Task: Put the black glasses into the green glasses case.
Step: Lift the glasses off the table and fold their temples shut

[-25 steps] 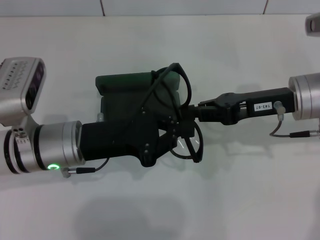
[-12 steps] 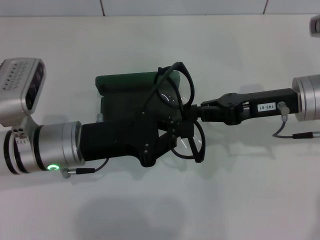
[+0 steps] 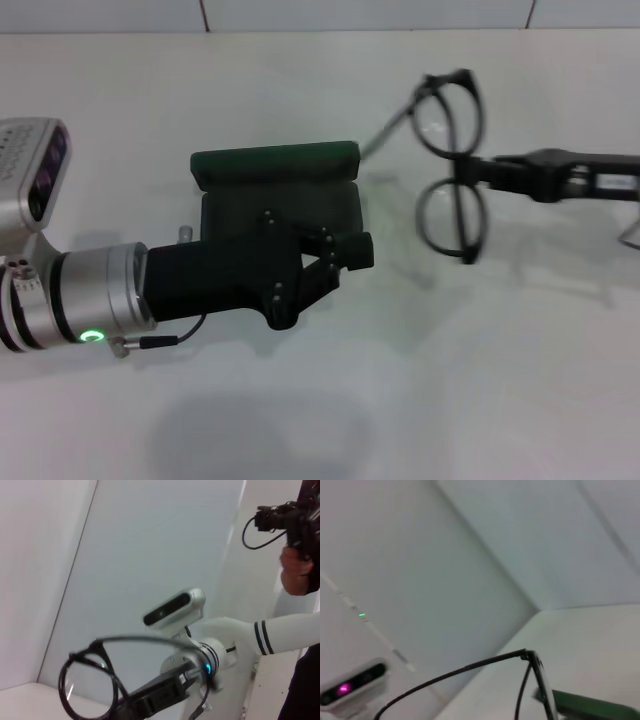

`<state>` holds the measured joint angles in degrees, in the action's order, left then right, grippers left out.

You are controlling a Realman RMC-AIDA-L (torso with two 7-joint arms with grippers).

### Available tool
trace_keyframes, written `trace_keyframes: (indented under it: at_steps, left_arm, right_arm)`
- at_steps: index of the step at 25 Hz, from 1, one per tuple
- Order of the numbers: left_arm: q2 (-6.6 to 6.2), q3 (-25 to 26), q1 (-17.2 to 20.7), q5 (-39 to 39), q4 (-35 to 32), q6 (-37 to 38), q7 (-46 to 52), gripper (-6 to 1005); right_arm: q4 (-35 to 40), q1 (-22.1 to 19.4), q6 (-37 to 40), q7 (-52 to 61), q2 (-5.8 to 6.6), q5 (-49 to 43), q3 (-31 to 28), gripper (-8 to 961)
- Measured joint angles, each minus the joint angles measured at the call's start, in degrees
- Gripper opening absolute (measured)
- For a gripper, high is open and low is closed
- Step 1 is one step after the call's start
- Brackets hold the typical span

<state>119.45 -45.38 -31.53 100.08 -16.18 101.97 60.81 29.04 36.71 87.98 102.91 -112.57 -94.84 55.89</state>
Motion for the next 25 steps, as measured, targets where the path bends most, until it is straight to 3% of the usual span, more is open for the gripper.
trace_keyframes:
  at_steps: [5,9,20,25]
  left_arm:
    - [-0.03,-0.20,-0.16,-0.01,-0.50,1.09,0.32,20]
    - [-0.14,-0.28,-0.66,0.13,-0.53,2.76,0.77,21]
    - [-0.10,-1.66,-1.81,1.78,-0.52,3.72,0.93,24]
    - [0.03,-1.56,-1.39,1.72,-0.40,2.15,0.96,26]
  right_arm:
    - [-0.46,-4.57,-3.38,-6.29,2.62,-0.04,0.03,62]
    - [-0.45,-6.09,-3.54,-12.33,2.96,-0.07,0.18,61]
    - [0.17,-0.98,-0.55,-28.62,1.08,-1.86,3.45,61]
    - [2.72,0.40,-0.54,-31.42,-0.59,-3.27,3.67,62]
